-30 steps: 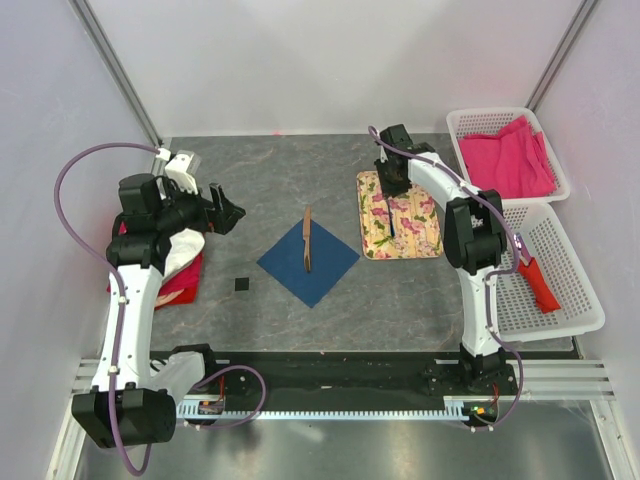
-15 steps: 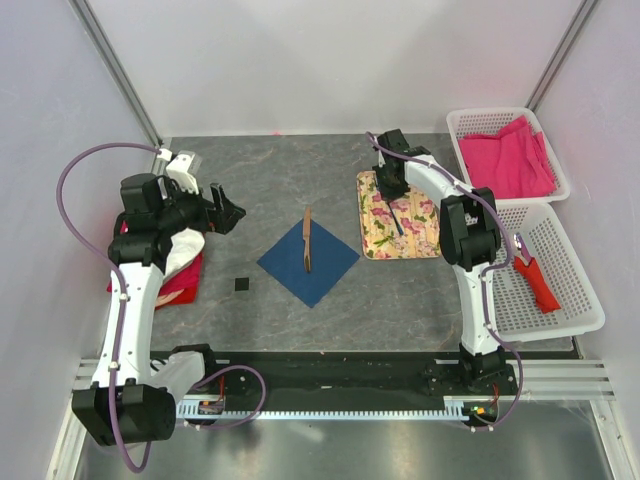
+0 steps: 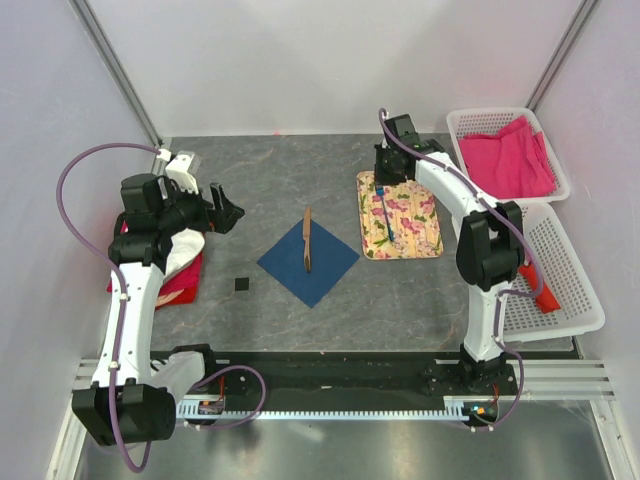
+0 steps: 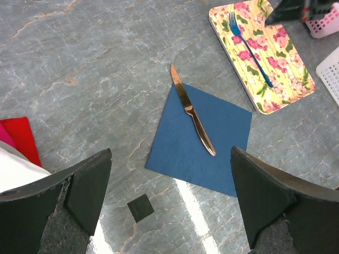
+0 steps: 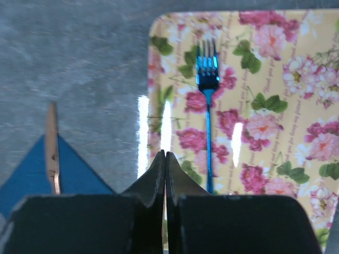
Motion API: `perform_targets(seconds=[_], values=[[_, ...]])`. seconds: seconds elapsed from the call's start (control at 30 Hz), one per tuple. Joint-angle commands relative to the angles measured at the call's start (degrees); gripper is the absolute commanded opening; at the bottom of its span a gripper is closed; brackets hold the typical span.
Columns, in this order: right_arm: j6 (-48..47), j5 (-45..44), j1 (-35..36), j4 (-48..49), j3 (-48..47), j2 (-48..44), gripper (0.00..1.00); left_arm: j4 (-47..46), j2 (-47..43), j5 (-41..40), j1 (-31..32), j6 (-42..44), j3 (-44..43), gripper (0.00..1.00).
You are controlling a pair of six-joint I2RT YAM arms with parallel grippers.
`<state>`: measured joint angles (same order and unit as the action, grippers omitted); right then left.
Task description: Place the utensils on the paper napkin and roll it up
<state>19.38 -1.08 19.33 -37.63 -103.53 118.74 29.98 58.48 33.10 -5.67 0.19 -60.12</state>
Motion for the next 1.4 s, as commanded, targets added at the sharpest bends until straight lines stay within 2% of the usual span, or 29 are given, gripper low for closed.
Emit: perform_targets(seconds=[0.0,0.03,0.07,0.1,0.23,0.37,0.47,0.53,0.9,1.27,1.37], values=[[2.61,0.12,2.20,1.95,-0.17,-1.42,0.00,-1.24,0.06,-0.49,-0.22,-1.68,-0.35,1.00],[1.12,0.12,2.29,0.55,-1.84,-0.10,0.00,-1.15,0.06,-0.49,-0.30,-1.59,-0.35,1.00],[-2.12,0.12,2.11,-1.55,-3.94,1.48,0.14,-0.97,0.06,-0.49,-0.22,-1.59,-0.44,1.00],[-3.72,0.38,2.29,-5.31,-7.79,4.54,0.18,-0.89,-0.03,-0.58,-0.30,-1.51,-0.44,1.00],[-8.21,-0.23,1.15,-6.85,-8.54,7.12,0.24,-0.88,-0.03,-0.67,-0.22,-1.33,-0.18,1.00],[-10.67,-1.38,0.36,-6.76,-9.15,9.14,0.36,-0.80,0.67,-0.41,-0.22,-1.50,-0.09,1.00],[-11.82,-1.20,-0.17,-6.76,-10.03,10.28,0.38,-0.88,0.76,-0.32,-0.30,-1.42,0.00,1.00],[-12.69,-1.38,-0.35,-6.76,-10.47,11.25,0.43,-0.80,0.94,-0.23,-0.30,-1.33,0.17,1.00],[-13.40,0.47,-1.84,-7.90,-14.07,16.96,0.35,-0.88,2.08,-0.49,-0.30,-1.07,0.18,1.00],[-15.77,-5.51,-0.97,-11.94,-14.25,20.92,0.25,-0.97,2.87,-1.46,-0.30,-0.89,0.35,1.00],[-16.21,-6.04,-0.35,-12.73,-13.63,20.92,0.19,-0.89,2.87,-1.46,-0.30,-0.89,0.35,1.00]])
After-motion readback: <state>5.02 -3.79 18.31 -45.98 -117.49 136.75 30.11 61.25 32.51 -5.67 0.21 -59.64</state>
